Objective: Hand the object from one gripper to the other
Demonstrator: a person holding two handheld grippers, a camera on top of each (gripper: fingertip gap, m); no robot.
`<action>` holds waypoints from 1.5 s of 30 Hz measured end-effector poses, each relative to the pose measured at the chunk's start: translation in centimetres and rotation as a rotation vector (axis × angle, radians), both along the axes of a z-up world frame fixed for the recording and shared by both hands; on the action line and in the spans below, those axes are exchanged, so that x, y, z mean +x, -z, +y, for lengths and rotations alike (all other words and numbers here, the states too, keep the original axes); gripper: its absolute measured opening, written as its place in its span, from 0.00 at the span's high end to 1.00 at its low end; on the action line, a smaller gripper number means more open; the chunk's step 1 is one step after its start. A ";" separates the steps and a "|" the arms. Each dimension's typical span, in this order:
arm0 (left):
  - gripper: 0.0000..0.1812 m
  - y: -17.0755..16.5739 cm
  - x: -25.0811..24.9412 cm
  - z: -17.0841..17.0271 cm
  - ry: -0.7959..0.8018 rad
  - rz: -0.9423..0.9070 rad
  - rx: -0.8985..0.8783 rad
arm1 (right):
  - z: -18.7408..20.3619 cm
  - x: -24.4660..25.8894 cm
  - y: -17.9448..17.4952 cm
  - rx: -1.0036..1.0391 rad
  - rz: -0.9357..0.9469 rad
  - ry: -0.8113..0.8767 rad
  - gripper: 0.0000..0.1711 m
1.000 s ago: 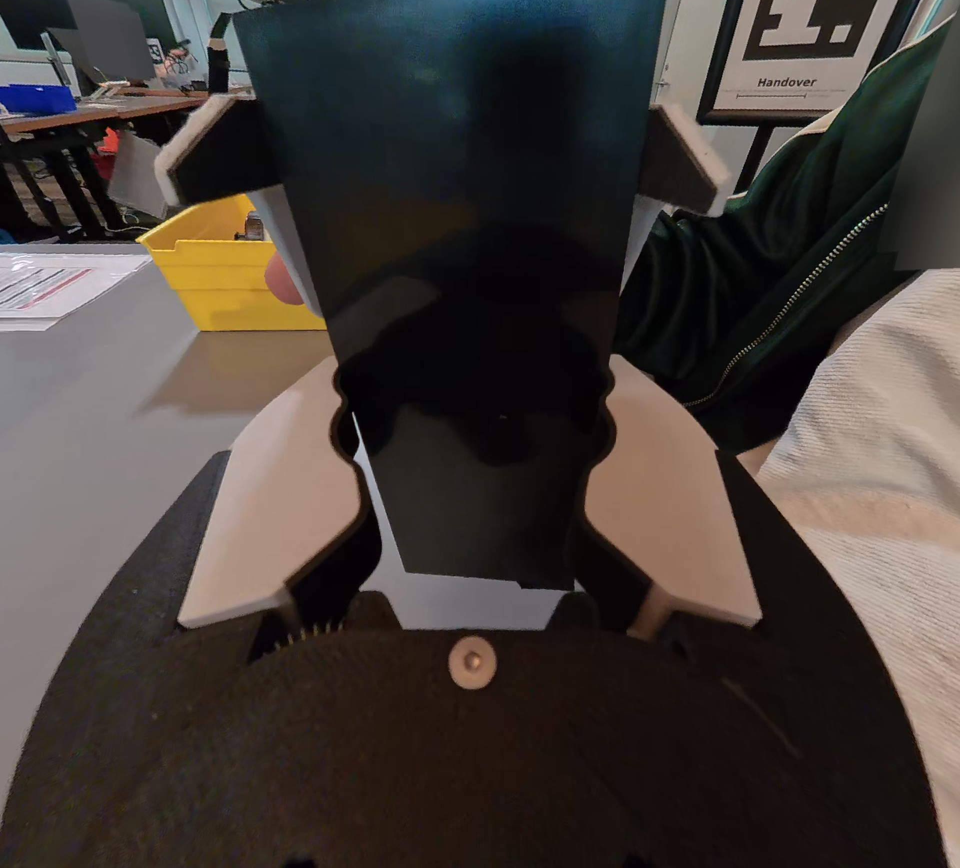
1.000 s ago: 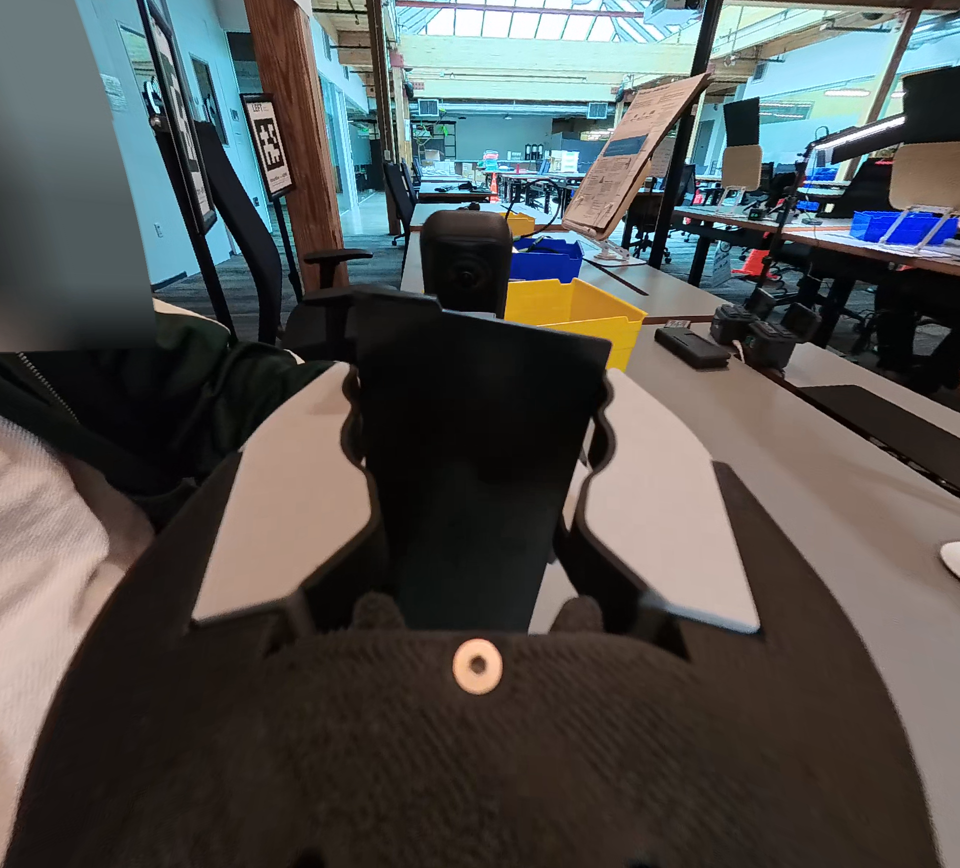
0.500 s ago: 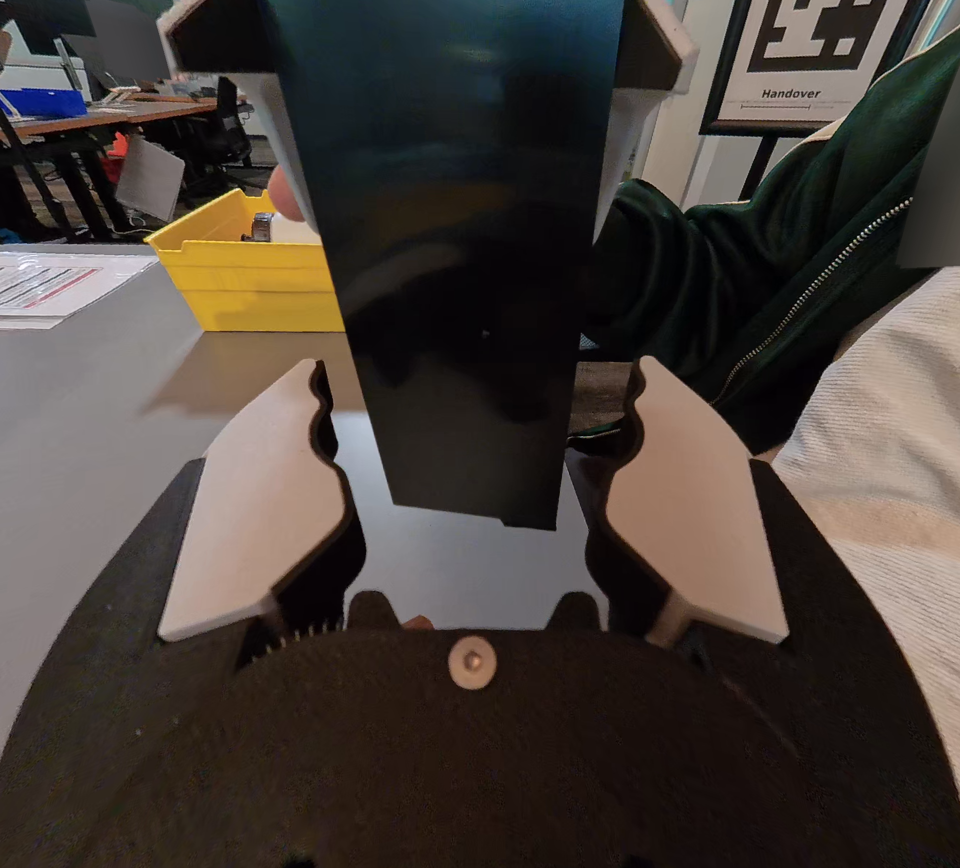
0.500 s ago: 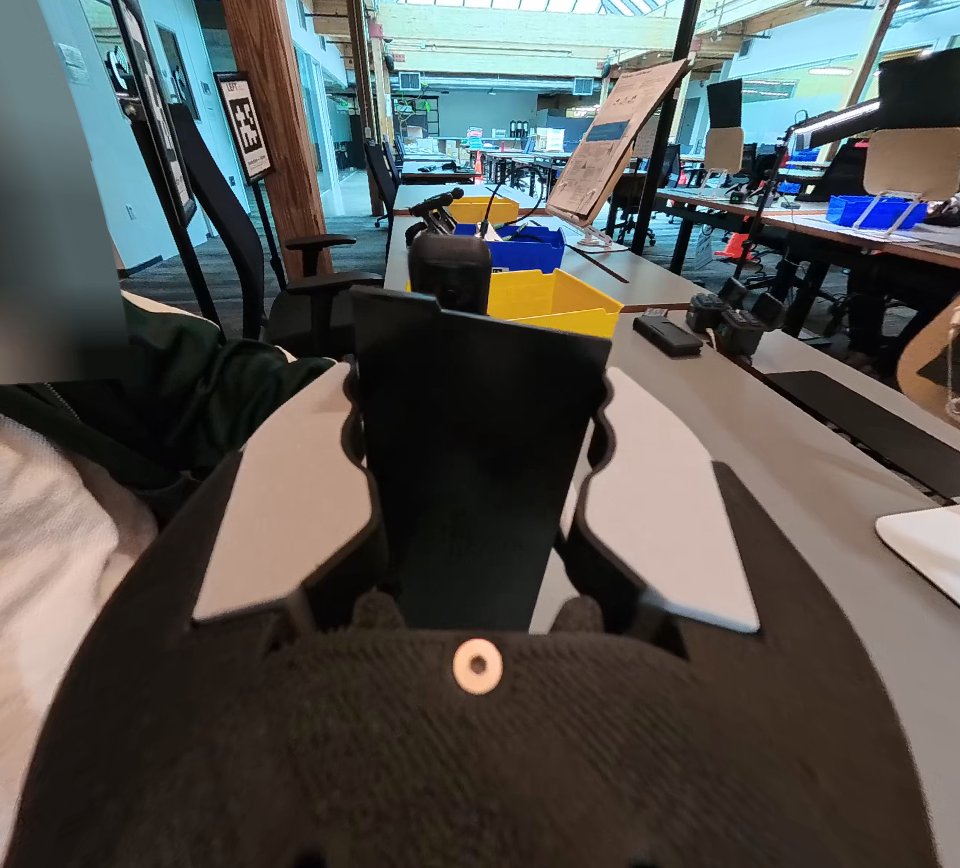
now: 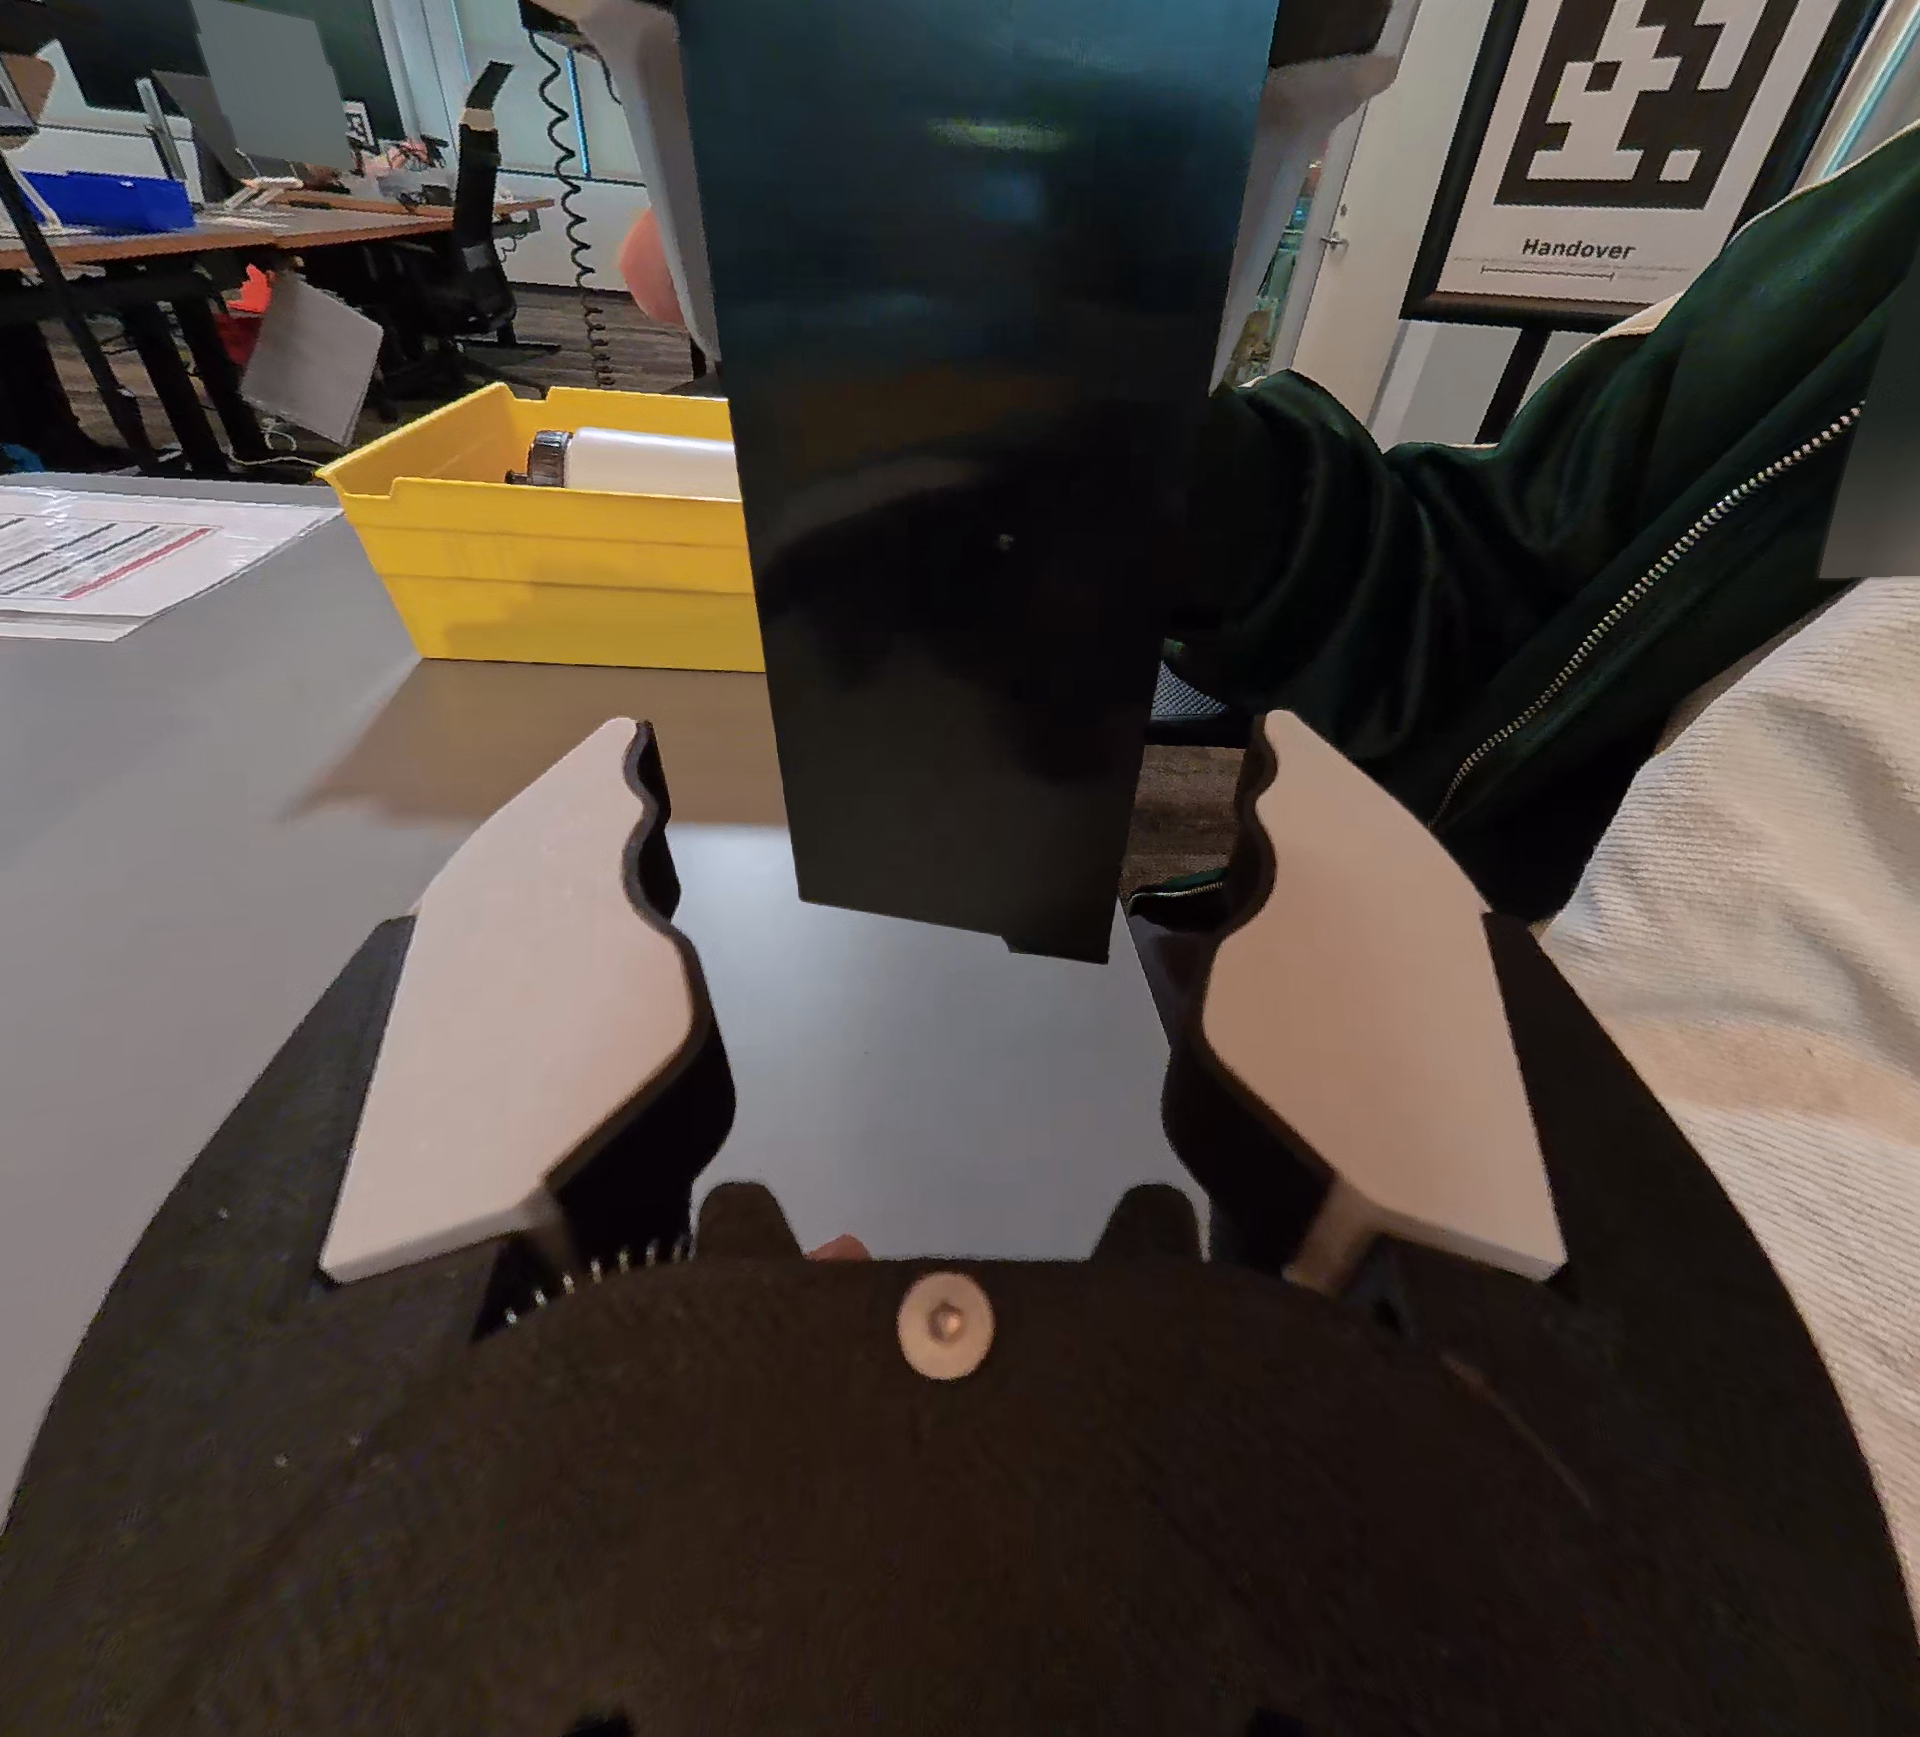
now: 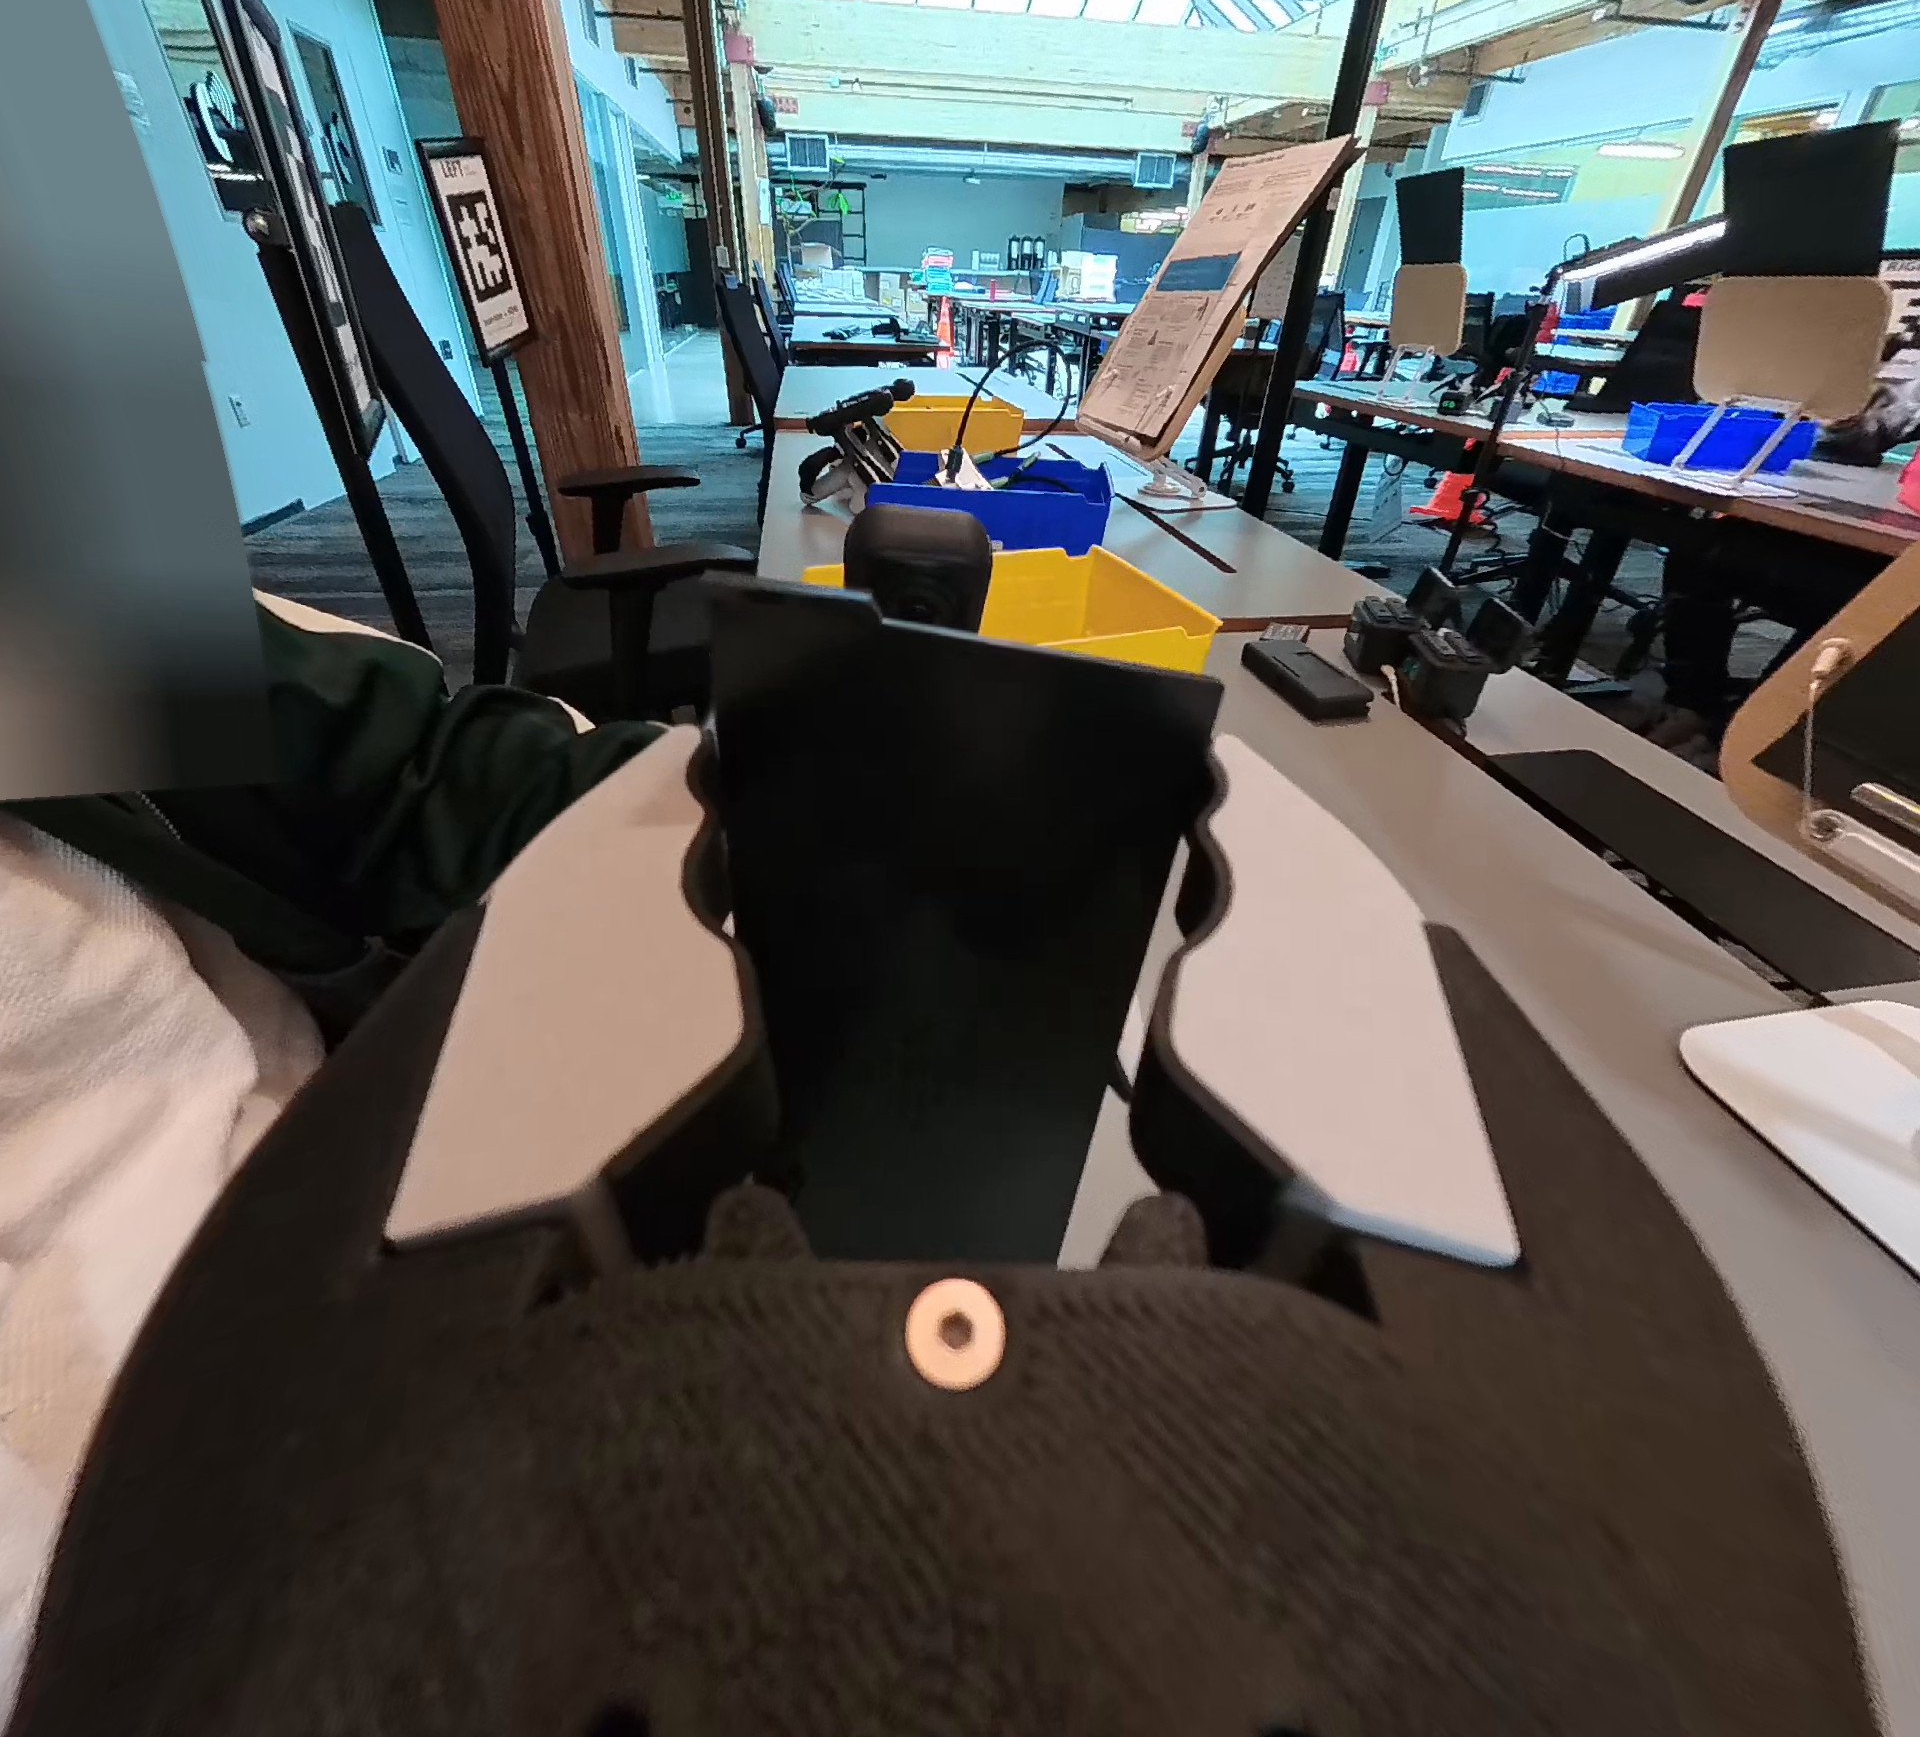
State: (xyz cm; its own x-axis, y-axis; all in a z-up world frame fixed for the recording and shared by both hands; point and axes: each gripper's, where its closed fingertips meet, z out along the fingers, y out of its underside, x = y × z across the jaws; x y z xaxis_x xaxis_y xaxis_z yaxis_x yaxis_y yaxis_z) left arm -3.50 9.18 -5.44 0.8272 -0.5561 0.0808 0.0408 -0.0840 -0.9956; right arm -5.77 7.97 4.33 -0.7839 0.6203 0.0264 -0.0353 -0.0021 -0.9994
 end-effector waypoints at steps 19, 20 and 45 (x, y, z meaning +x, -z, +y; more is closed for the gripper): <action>0.35 3.8 3.9 1.6 0.073 -0.044 -0.139 | -1.1 1.5 -2.2 -0.070 0.019 -0.066 0.49; 0.35 3.6 3.9 1.6 0.072 -0.054 -0.125 | -1.2 1.6 -2.2 -0.069 0.016 -0.069 0.49; 0.50 -0.2 1.6 0.8 0.006 -0.145 0.057 | -0.1 -0.3 -2.6 -0.078 0.062 0.086 0.29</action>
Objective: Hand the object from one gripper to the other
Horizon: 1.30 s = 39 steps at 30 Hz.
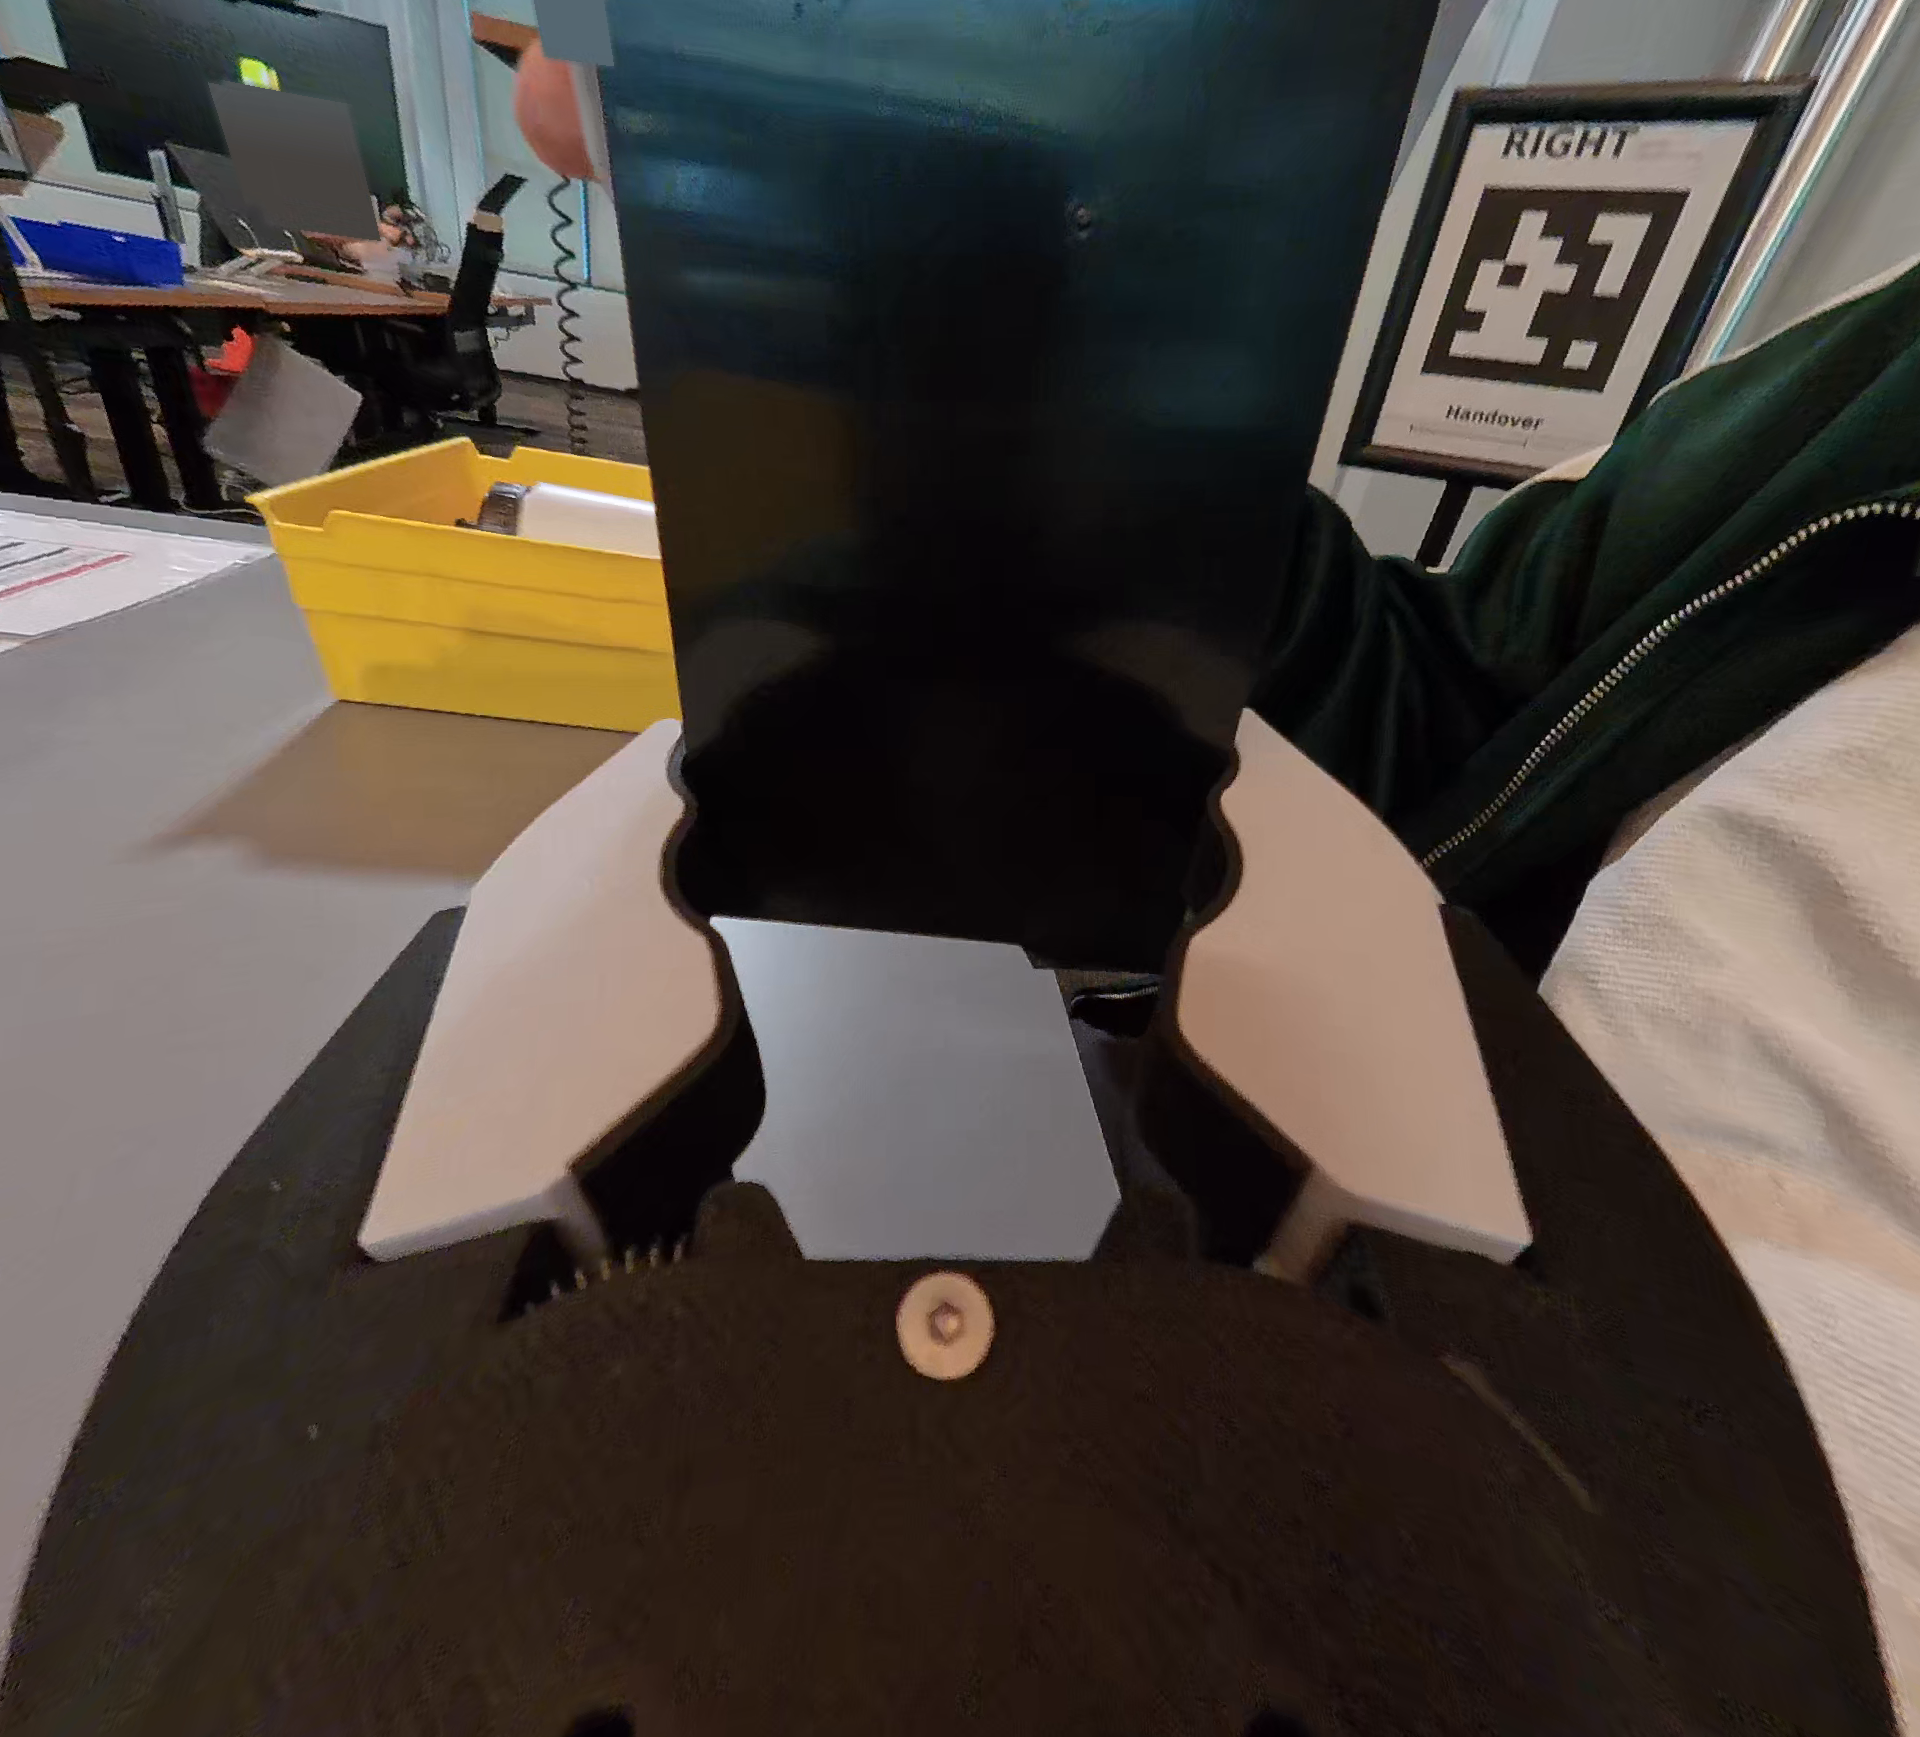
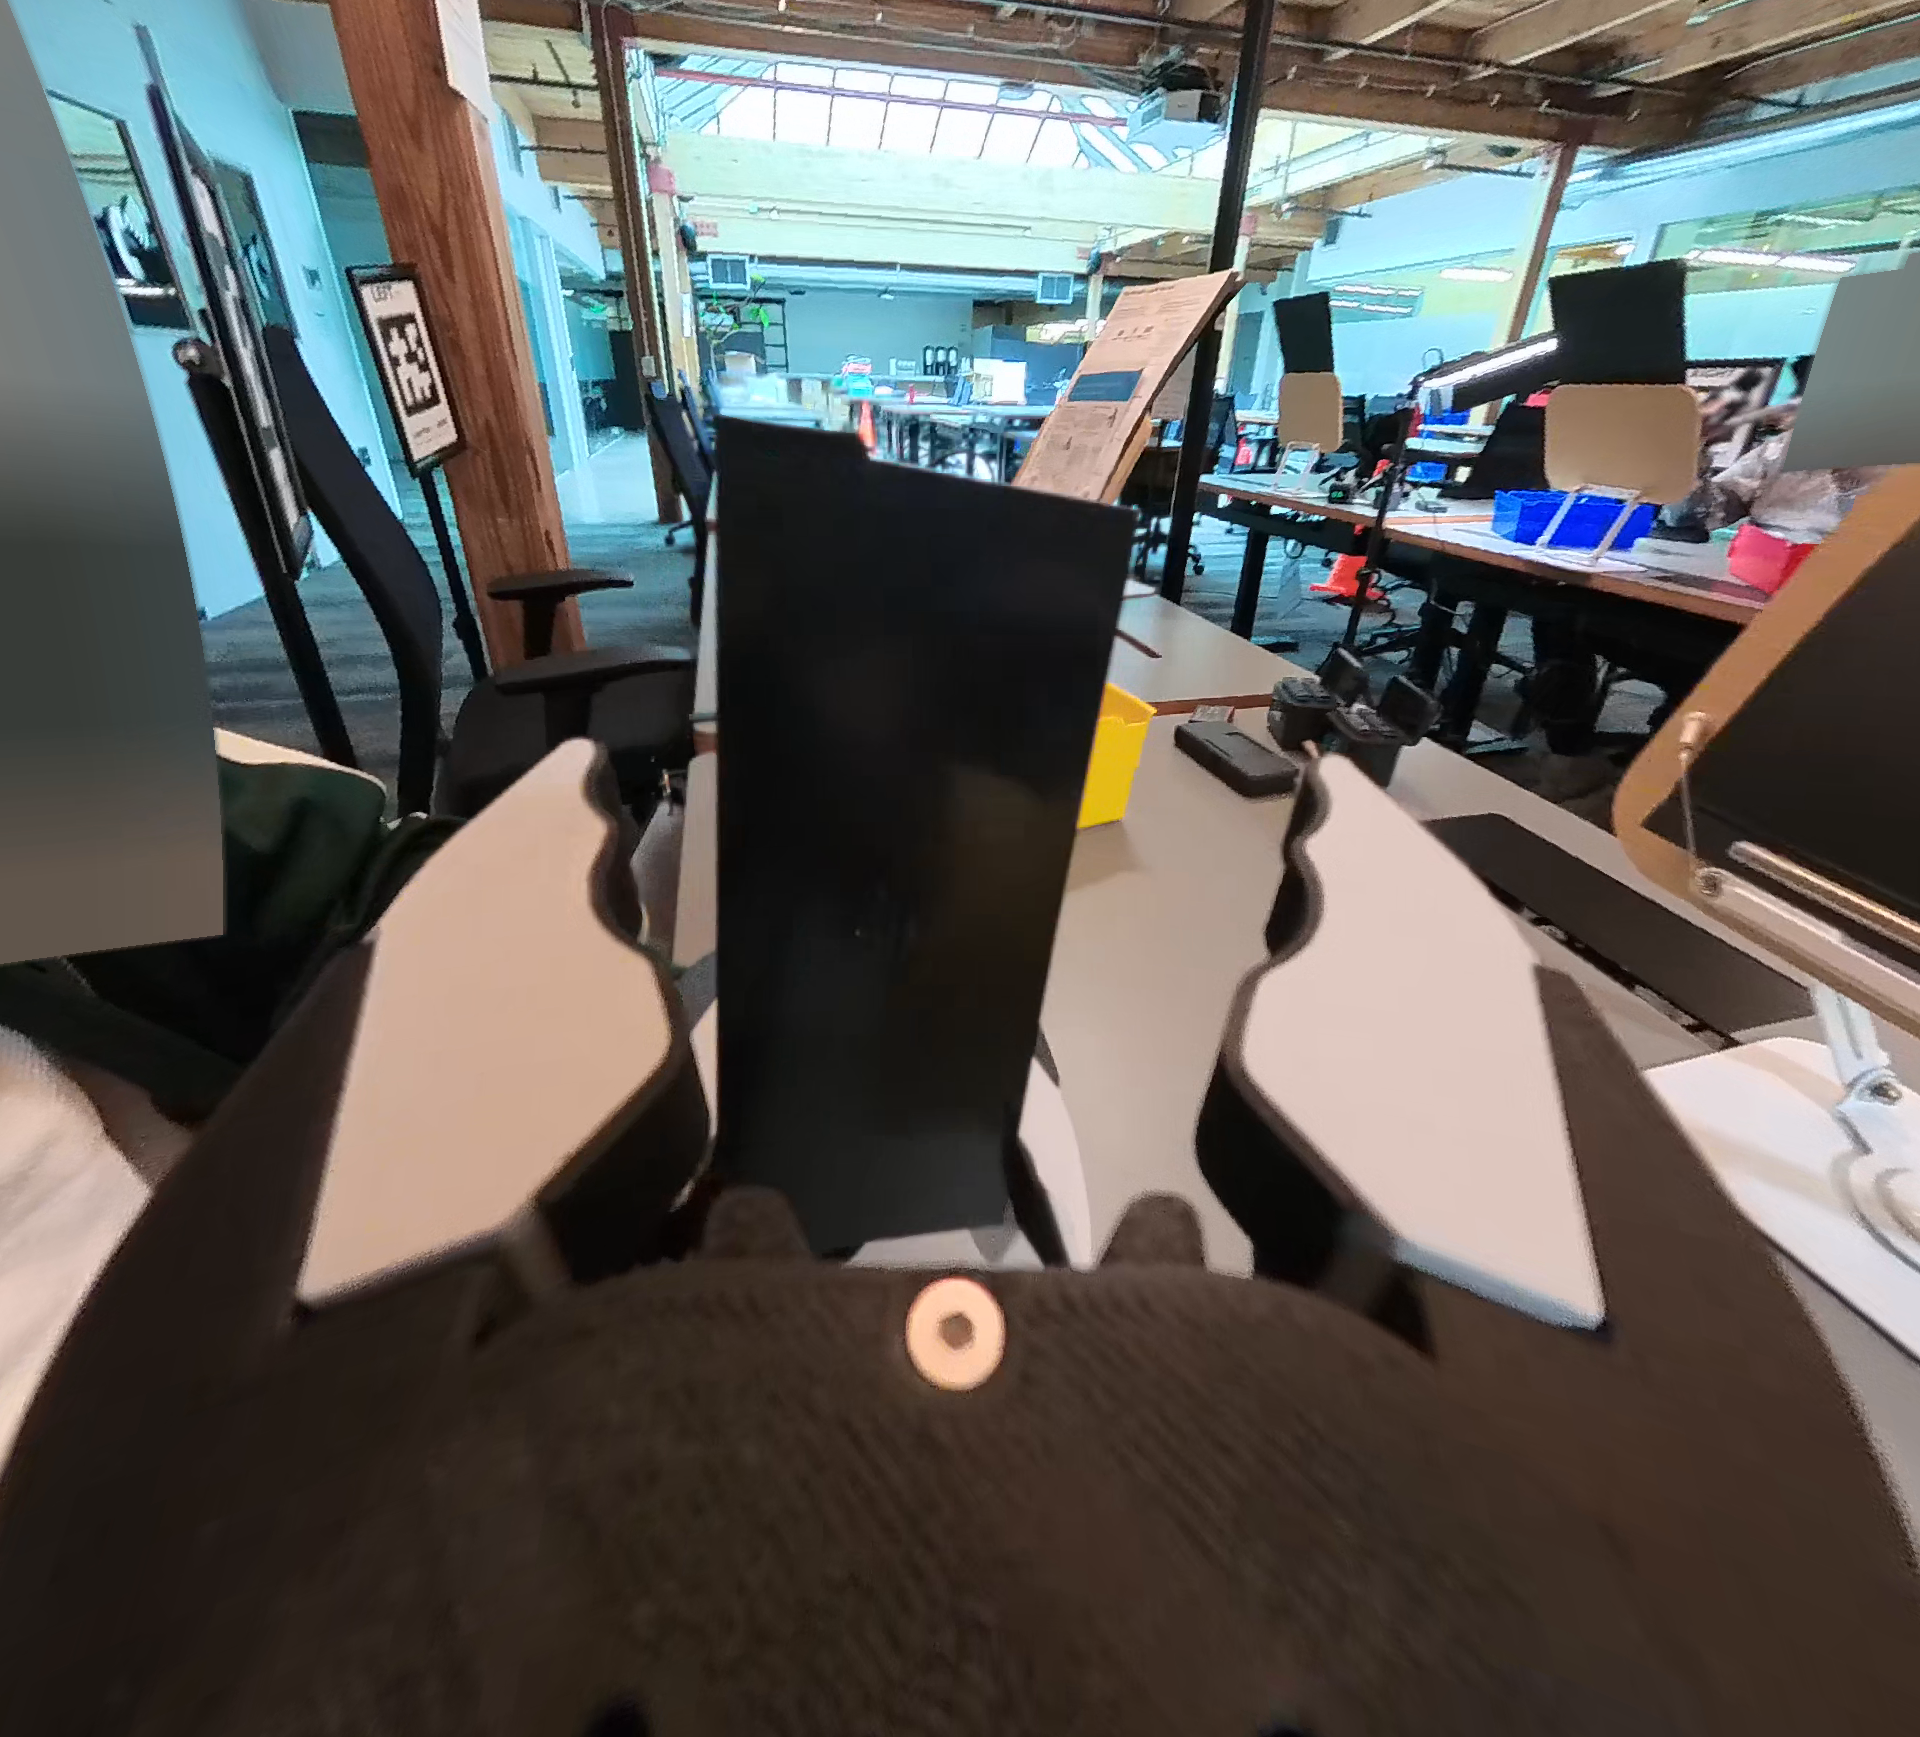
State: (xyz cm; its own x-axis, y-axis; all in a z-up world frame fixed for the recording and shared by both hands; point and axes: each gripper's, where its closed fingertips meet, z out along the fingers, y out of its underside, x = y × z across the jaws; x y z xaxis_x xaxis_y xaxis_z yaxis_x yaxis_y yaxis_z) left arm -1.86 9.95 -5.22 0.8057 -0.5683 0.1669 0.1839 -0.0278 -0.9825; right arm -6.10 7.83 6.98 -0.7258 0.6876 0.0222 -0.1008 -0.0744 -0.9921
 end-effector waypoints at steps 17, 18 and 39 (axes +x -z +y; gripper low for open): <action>0.50 1.2 -4.0 0.7 -0.202 0.083 -0.064 | 1.2 -0.2 -0.4 0.026 0.047 0.075 0.37; 0.50 1.5 -4.7 0.8 -0.249 0.128 -0.079 | 1.3 -0.3 -0.3 0.038 0.045 0.087 0.38; 0.50 0.2 -17.7 -4.9 -0.895 1.558 -0.413 | 4.0 -3.6 7.7 0.166 -0.317 0.170 0.60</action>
